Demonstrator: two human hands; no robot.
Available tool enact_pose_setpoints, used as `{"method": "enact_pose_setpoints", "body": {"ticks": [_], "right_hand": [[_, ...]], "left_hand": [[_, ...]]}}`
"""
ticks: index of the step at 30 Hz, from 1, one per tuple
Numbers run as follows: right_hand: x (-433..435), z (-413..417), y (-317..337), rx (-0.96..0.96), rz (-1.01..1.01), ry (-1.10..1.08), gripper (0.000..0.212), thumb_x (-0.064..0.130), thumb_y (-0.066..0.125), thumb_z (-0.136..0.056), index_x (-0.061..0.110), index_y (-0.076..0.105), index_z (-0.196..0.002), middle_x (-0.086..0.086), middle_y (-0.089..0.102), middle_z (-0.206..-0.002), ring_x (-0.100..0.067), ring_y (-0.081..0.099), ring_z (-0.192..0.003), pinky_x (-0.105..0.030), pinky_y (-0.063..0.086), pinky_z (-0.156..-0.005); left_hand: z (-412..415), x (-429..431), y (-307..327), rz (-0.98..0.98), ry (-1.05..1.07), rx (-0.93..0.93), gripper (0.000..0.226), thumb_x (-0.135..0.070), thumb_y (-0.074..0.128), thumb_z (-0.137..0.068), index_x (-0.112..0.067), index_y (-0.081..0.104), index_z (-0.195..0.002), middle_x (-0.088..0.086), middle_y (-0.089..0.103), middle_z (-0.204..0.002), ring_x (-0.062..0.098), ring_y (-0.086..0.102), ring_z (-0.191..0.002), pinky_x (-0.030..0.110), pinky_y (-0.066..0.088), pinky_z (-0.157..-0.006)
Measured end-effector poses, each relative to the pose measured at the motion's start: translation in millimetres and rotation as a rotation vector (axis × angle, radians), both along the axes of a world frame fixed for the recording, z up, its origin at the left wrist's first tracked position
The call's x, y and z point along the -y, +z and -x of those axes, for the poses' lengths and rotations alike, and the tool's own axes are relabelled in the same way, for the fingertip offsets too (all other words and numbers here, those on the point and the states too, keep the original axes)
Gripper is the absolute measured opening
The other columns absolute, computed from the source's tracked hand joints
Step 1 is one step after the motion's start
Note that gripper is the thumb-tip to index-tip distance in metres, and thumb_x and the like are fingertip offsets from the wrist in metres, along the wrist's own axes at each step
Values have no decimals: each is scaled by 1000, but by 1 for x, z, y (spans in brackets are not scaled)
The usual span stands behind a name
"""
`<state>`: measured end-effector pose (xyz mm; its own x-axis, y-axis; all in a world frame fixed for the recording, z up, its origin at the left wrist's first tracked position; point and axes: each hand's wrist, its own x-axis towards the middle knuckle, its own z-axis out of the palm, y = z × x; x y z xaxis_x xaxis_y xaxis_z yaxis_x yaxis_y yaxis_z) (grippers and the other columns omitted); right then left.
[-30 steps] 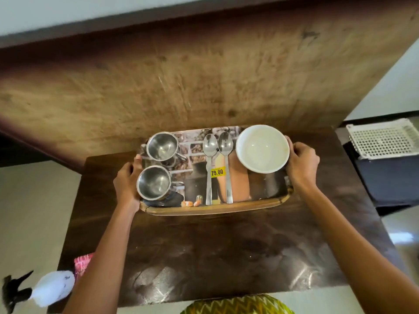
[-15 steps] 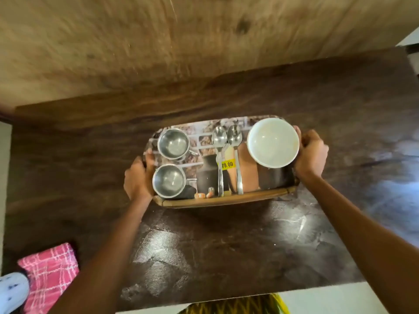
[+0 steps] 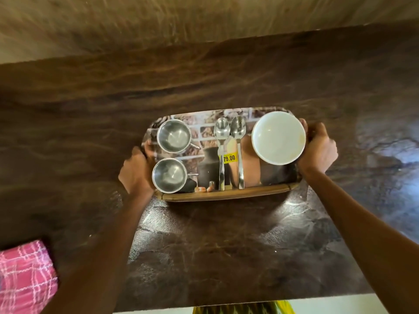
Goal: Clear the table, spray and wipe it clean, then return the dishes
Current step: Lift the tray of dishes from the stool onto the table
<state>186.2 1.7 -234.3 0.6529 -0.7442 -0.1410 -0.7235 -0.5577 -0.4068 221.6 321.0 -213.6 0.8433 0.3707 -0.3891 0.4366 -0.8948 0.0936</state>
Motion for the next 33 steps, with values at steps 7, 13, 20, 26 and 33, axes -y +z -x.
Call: {"method": "enact_pose_setpoints", "body": {"ticks": [7, 13, 20, 26, 33], "right_hand": [[-1, 1, -5, -34, 59, 25, 51, 50, 36, -96, 4, 57, -95, -25, 67, -90, -44, 60, -85, -38, 37, -66], [0, 2, -3, -88, 115, 98, 52, 48, 30, -98, 5, 57, -89, -25, 66, -85, -43, 59, -80, -34, 32, -63], [9, 5, 9, -71, 60, 160, 56, 50, 37, -96, 3, 69, -94, -27, 65, -84, -44, 59, -78, -35, 35, -63], [7, 20, 36, -57, 17, 62, 45, 39, 43, -97, 2, 69, -97, -24, 67, -92, -39, 62, -84, -38, 47, -70], [-42, 50, 95, 105, -8, -10, 39, 35, 41, -98, 5, 65, -93, -18, 68, -95, -36, 61, -87, -31, 37, -68]], "left_hand": [[7, -2, -11, -24, -20, 5, 28, -13, 34, -100, 8, 49, -109, 37, 60, -105, 52, 57, -99, 51, 45, -78], [4, -7, -8, -89, -122, -4, 31, -16, 36, -100, 6, 57, -107, 35, 62, -102, 51, 58, -96, 49, 46, -79], [2, -20, 4, -47, -129, 134, 52, -33, 34, -102, 10, 63, -94, 36, 63, -93, 52, 59, -88, 48, 46, -75], [36, -19, 27, 66, -1, 250, 54, -37, 30, -101, 7, 60, -93, 35, 63, -88, 50, 59, -86, 44, 42, -70], [98, -29, 58, 174, 47, 331, 46, -34, 34, -101, -2, 66, -92, 24, 68, -85, 43, 63, -82, 39, 43, -66]]}}
